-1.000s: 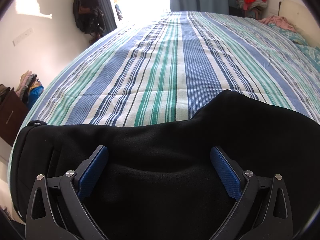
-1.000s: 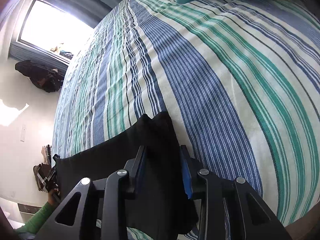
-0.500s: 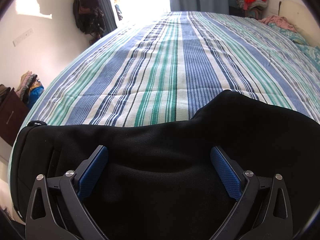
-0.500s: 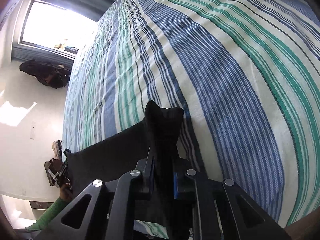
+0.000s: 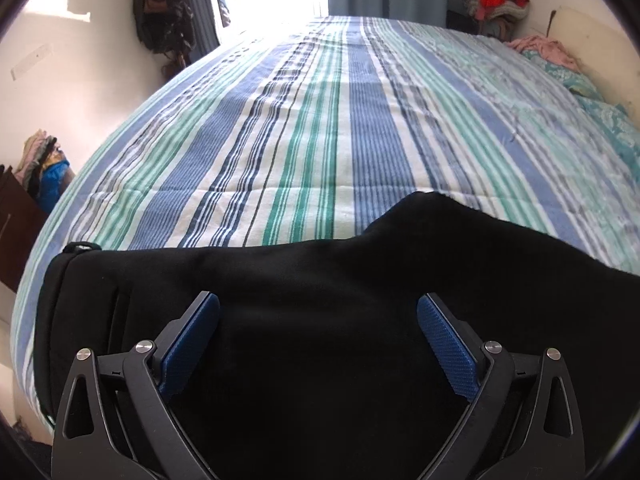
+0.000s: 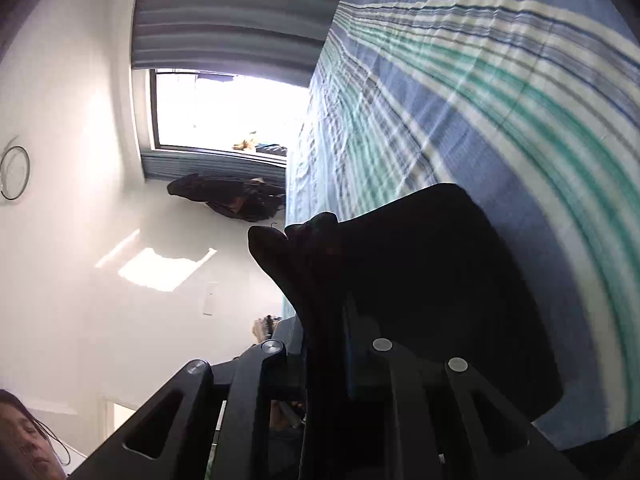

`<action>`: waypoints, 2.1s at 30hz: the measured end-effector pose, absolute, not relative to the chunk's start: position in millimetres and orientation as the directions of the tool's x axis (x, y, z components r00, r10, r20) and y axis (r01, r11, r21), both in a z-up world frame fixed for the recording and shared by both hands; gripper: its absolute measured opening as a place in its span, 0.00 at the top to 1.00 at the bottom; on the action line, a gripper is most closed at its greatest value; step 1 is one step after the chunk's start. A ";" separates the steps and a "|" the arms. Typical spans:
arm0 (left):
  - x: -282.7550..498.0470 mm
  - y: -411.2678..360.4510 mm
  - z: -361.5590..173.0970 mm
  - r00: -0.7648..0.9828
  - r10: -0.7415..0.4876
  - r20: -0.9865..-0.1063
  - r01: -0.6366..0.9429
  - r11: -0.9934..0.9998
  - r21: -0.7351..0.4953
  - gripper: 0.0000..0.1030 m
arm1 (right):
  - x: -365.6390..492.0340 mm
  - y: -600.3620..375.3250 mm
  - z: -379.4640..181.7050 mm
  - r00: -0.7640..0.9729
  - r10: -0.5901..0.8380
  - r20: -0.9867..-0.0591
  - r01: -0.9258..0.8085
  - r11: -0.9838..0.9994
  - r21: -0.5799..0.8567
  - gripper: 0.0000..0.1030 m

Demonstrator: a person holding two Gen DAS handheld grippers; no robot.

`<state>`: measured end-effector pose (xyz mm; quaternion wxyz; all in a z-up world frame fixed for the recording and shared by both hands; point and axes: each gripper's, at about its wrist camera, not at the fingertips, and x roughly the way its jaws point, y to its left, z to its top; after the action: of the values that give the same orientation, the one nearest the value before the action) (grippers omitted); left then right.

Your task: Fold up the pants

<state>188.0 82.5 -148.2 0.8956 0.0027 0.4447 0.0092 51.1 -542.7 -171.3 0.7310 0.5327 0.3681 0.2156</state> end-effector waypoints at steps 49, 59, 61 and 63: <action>95.6 7.7 -155.6 0.492 -0.291 -0.821 0.250 0.950 -0.187 0.85 | 29.8 -341.7 -234.8 0.514 0.352 -0.783 0.158 0.857 0.490 1.00; 77.3 9.1 -102.5 0.658 -0.305 -0.689 0.263 0.950 -0.170 0.31 | 35.5 -324.7 -167.5 0.628 0.222 -0.746 0.057 0.943 0.329 0.81; 87.7 -6.6 -104.6 0.619 -0.344 -0.706 0.322 0.931 -0.172 0.30 | 58.9 -314.7 -158.1 0.614 0.173 -0.770 0.023 0.971 0.236 0.80; 98.1 -26.1 -116.8 0.572 -0.346 -0.743 0.372 0.917 -0.141 0.30 | 85.8 -307.9 -154.0 0.602 0.139 -0.786 0.004 0.984 0.177 0.79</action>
<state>98.1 -26.1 -116.8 0.8865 0.0152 0.4157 -0.2025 85.8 -307.9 -154.0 0.8914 0.0804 0.4445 0.0376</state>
